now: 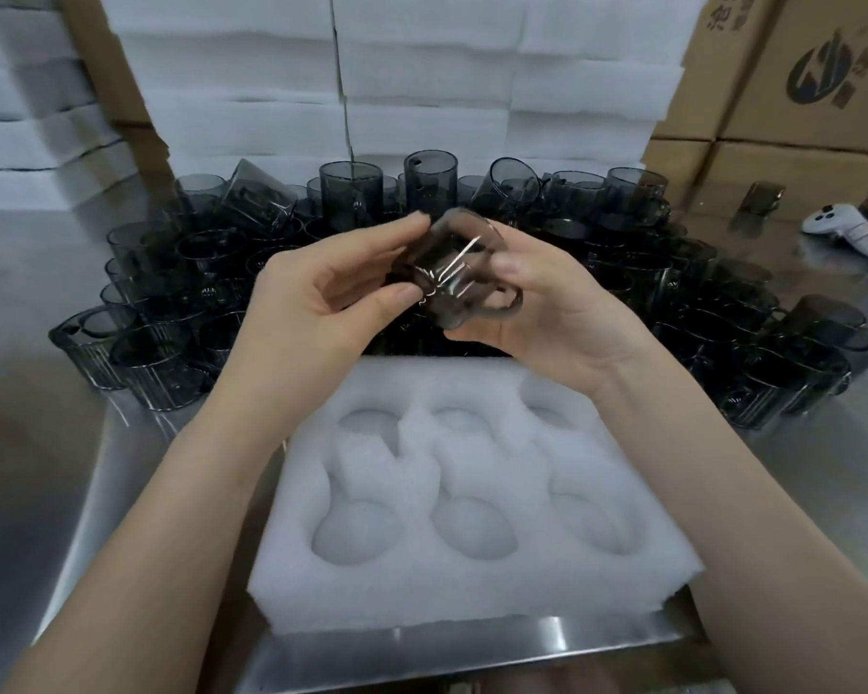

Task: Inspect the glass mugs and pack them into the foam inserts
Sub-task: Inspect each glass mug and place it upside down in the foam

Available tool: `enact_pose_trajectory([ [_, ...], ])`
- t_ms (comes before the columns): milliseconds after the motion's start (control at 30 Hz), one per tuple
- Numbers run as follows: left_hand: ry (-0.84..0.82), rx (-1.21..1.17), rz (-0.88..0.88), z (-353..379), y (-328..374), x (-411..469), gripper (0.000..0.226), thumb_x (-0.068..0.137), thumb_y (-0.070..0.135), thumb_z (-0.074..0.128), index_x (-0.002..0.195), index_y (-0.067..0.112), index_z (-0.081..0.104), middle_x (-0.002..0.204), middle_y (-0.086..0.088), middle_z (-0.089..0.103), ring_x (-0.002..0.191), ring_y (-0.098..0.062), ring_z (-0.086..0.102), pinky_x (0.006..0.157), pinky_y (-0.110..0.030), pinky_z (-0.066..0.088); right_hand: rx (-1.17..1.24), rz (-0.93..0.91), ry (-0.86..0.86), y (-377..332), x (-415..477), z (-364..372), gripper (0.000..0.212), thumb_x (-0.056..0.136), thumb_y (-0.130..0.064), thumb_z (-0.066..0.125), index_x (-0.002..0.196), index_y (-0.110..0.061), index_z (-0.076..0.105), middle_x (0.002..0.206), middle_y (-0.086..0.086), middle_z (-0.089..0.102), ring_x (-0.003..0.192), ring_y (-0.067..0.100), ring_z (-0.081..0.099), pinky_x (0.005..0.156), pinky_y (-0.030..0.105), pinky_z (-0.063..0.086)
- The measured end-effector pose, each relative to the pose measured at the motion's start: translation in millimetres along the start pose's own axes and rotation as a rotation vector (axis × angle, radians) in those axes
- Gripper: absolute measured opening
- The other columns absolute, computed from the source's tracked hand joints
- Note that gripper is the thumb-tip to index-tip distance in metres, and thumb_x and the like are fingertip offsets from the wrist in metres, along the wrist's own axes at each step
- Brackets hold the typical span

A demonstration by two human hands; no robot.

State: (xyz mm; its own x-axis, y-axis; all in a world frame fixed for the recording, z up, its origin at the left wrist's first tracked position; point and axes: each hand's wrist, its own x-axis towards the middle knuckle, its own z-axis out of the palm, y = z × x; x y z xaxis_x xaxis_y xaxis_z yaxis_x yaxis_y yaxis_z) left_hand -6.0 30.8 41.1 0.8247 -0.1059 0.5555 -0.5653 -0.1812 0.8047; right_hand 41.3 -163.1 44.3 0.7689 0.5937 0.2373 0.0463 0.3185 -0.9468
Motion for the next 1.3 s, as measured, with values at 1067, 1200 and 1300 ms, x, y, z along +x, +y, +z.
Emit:
enact_pose_trajectory([
  [1067, 0.215, 0.018, -0.316, -13.8, -12.2, -97.0, 0.067, 0.067, 0.009, 0.052, 0.126, 0.040, 0.061, 0.126, 0.028, 0.061, 0.124, 0.006, 0.052, 0.103, -0.025, 0.047, -1.554, 0.207, -0.402, 8.1, 0.8, 62.9, 0.066, 0.097, -0.046, 0.051, 0.154, -0.025, 0.025, 0.160, -0.005, 0.026, 0.146, 0.016, 0.024, 0.116, 0.034, 0.024],
  [1200, 0.095, 0.182, -0.298, -15.5, -4.7, -95.3, 0.052, 0.069, 0.016, 0.051, 0.111, 0.041, 0.070, 0.122, 0.031, 0.061, 0.126, 0.012, 0.046, 0.099, -0.012, 0.038, -1.632, 0.248, -0.397, 20.8, -13.1, 56.0, 0.061, 0.102, -0.053, 0.024, 0.156, -0.031, 0.004, 0.163, -0.015, -0.005, 0.150, 0.010, -0.003, 0.121, 0.040, 0.004],
  [1300, 0.062, 0.373, -0.321, -19.3, 0.9, -89.3, 0.045, 0.068, 0.025, 0.051, 0.105, 0.044, 0.068, 0.124, 0.029, 0.061, 0.108, 0.007, 0.061, 0.074, 0.004, 0.039, -1.629, 0.247, -0.386, 25.2, -16.5, 55.6, 0.061, 0.101, -0.056, 0.019, 0.155, -0.033, 0.003, 0.162, -0.017, -0.008, 0.149, 0.008, -0.009, 0.120, 0.039, -0.003],
])
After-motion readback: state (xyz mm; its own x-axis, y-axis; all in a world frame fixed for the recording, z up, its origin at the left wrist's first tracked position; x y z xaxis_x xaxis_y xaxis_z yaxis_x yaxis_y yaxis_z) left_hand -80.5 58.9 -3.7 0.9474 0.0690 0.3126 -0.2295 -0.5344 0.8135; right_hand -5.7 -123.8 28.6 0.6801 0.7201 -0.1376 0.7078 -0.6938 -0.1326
